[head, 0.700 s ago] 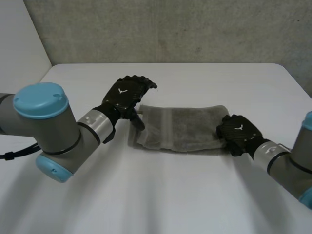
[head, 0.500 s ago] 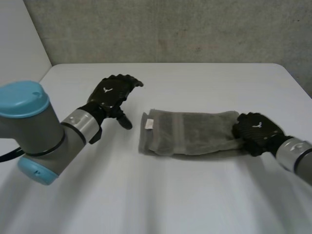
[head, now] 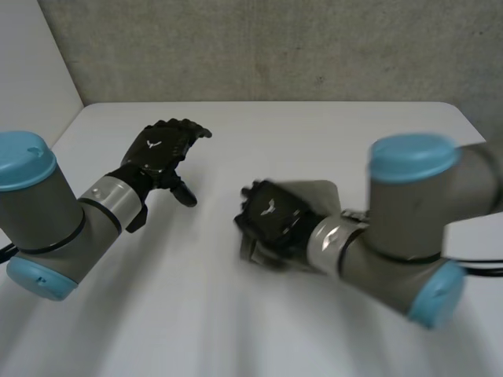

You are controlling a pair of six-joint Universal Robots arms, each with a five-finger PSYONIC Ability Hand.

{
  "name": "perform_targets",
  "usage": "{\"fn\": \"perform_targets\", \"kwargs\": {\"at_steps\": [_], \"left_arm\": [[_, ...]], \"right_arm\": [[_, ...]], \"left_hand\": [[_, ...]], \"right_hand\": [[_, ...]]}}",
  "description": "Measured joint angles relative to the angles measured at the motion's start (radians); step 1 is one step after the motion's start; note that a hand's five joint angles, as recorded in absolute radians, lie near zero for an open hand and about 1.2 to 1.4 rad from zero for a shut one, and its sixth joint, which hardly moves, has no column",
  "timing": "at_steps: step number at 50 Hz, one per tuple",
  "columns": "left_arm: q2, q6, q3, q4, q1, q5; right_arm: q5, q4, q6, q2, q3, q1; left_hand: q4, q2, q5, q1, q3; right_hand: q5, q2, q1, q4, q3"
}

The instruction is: Fold the towel.

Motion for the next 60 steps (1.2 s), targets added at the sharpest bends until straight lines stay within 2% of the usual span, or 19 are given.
{"fn": "perform_targets", "kwargs": {"at_steps": [6,13,17,19,26,33,37,41,49,56,60], "left_arm": [[0.015,-0.001,0.002,0.000,-0.013,0.000],[0.022,-0.010,0.026,0.004,-0.018,0.000],[0.015,-0.036,0.051,0.008,-0.022,0.000],[0.010,-0.060,0.066,0.009,-0.026,0.000],[-0.019,-0.156,0.128,0.005,-0.072,-0.002],[-0.079,-0.185,0.184,-0.004,-0.165,-0.014],[-0.128,-0.185,0.206,-0.010,-0.219,-0.038],[-0.184,-0.182,0.218,-0.019,-0.271,-0.061],[-0.254,-0.171,0.211,-0.024,-0.319,-0.074],[-0.302,-0.134,0.206,-0.019,-0.316,-0.074],[-0.322,-0.059,0.204,-0.020,-0.282,-0.074]], "right_arm": [[0.066,-0.101,0.065,0.085,-0.009,0.068],[0.086,-0.183,0.218,0.037,0.012,0.065],[0.086,-0.177,0.283,-0.040,0.054,0.042],[0.085,-0.165,0.313,-0.087,0.084,0.023],[0.083,-0.063,0.401,-0.230,0.206,-0.117],[0.075,-0.006,0.470,-0.281,0.297,-0.273],[0.071,-0.023,0.543,-0.276,0.313,-0.322],[0.071,-0.073,0.631,-0.255,0.317,-0.345],[0.101,-0.180,0.724,-0.200,0.328,-0.337],[0.134,-0.228,0.754,-0.152,0.325,-0.329],[0.141,-0.239,0.756,-0.110,0.312,-0.327]], "left_hand": [[0.000,0.000,0.000,0.000,0.000],[0.000,0.000,0.000,0.000,0.000],[0.000,0.000,0.000,0.000,0.000],[0.000,0.000,0.000,0.000,0.000],[0.000,0.000,0.000,0.000,0.000],[0.000,0.000,0.002,0.000,0.000],[0.000,0.000,0.002,0.000,0.000],[0.000,0.000,0.002,0.000,0.000],[0.000,0.000,0.002,0.000,0.000],[0.000,0.000,0.002,0.000,0.000],[0.000,0.000,0.002,0.000,0.000]], "right_hand": [[-0.014,-0.002,-0.005,0.000,0.000],[-0.670,-0.631,-0.628,0.000,0.000],[-1.004,-0.909,-0.901,0.000,0.000],[-1.099,-1.009,-1.007,0.000,0.000],[-1.100,-1.024,-1.065,0.000,0.000],[-1.100,-1.024,-1.065,0.000,0.000],[-1.100,-1.024,-1.065,0.000,0.000],[-1.100,-1.024,-1.065,0.000,0.000],[-1.100,-1.024,-1.065,0.000,0.000],[-1.100,-1.024,-1.065,0.000,0.000],[-1.100,-1.024,-1.065,0.000,0.000]]}}
